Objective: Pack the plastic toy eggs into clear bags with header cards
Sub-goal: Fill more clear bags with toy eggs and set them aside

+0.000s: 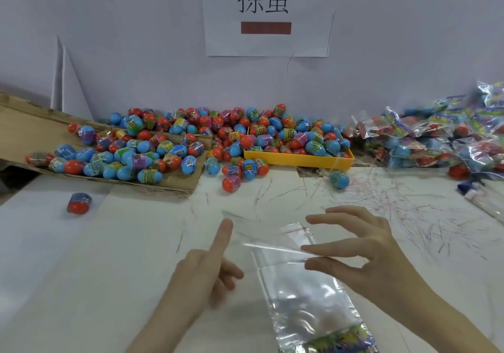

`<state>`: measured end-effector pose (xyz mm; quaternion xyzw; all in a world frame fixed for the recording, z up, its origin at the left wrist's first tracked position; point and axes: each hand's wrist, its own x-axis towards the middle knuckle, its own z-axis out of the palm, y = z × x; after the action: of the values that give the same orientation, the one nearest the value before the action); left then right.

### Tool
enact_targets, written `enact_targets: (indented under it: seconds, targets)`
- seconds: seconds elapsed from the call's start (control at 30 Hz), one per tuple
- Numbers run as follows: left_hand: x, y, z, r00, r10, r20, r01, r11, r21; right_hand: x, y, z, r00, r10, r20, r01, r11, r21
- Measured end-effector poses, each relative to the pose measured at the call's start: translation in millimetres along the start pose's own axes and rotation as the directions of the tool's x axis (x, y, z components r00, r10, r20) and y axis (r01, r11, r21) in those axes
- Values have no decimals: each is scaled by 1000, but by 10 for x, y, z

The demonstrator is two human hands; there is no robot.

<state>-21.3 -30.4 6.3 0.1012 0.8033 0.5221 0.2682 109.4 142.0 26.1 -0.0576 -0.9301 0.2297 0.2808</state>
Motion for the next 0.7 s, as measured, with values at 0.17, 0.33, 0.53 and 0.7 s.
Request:
enact_targets:
  seconds: [0.17,0.33,0.53,0.7]
  targets:
    - [-3,167,-60,929,41,367,110,918,-380,-3,-211,-27,960,-278,35,280,950,-137]
    - [-126,242,-89,939,233,253,-69,849,-523,17,-340,-138,994,93,53,-106,919,380]
    - [-339,412,-68,903,383,195,-251,837,-486,181,-406,-104,862,266,431,-506,473,722]
    - [-330,403,-53,920,370,131,-275,845,-459,216,-431,-35,868,296,399,-496,468,731]
